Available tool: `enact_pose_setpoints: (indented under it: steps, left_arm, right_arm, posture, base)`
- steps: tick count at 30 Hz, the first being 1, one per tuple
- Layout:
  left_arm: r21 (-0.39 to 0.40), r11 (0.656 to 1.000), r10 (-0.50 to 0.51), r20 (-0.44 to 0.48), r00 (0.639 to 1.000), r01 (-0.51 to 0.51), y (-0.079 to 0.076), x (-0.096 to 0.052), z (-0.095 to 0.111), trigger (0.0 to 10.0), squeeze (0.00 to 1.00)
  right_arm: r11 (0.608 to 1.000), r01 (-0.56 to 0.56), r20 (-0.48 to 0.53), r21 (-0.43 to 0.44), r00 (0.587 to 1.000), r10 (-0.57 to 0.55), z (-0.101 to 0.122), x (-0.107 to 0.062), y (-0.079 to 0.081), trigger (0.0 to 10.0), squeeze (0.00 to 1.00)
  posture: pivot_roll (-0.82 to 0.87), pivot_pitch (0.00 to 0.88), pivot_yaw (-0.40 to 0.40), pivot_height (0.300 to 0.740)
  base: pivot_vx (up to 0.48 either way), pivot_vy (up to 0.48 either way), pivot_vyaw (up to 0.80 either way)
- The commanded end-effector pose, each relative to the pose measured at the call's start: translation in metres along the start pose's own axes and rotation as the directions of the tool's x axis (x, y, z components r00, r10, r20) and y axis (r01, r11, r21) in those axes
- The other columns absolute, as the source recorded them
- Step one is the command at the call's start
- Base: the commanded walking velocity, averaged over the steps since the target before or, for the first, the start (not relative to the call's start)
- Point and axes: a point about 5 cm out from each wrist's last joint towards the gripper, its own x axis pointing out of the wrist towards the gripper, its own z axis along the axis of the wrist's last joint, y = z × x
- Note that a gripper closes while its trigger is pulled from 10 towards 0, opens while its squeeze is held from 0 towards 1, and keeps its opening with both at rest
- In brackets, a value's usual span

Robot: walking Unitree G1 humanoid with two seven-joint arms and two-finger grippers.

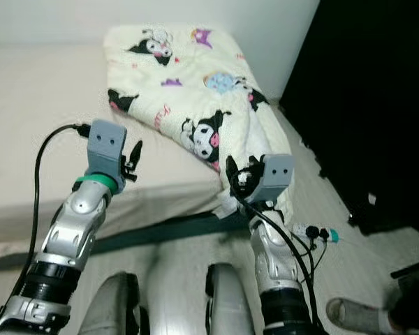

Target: Clean up the room

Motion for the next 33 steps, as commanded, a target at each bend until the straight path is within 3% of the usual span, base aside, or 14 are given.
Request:
enact_pose_setpoints:
  steps: [1, 14, 28, 33]
  left_arm:
    - [0.002, 1.000, -0.007, -0.012, 1.000, 0.007, -0.002, -0.001, -0.003, 10.0, 0.00]
    - [0.009, 1.000, -0.009, -0.010, 1.000, 0.009, -0.002, -0.002, -0.003, 10.0, 0.00]
    - [0.015, 1.000, 0.009, -0.029, 1.000, -0.009, 0.000, -0.009, -0.010, 10.0, 0.00]
    - [0.029, 0.999, 0.036, -0.032, 0.999, -0.035, 0.008, -0.012, -0.011, 10.0, 0.00]
  right_arm:
    - [1.000, 0.016, -0.014, 0.010, 1.000, -0.016, -0.003, -0.001, -0.003, 10.0, 0.00]
    - [1.000, 0.008, -0.013, 0.015, 1.000, -0.008, -0.002, -0.001, -0.002, 10.0, 0.00]
    - [0.999, -0.035, -0.016, 0.024, 0.999, 0.036, -0.001, 0.002, 0.001, 10.0, 0.00]
    - [0.998, -0.051, 0.016, 0.039, 0.999, 0.051, 0.008, 0.012, 0.000, 10.0, 0.00]
  posture:
    - [-0.08, 0.000, 0.027, 0.580]
    - [-0.08, 0.000, 0.027, 0.520]
    - [-0.04, 0.000, 0.011, 0.490]
    - [-0.02, 0.000, 0.007, 0.490]
  base:
    - [0.000, 0.000, 0.00]
    - [0.000, 0.000, 0.00]
    - [0.000, 0.000, 0.00]
    - [0.000, 0.000, 0.00]
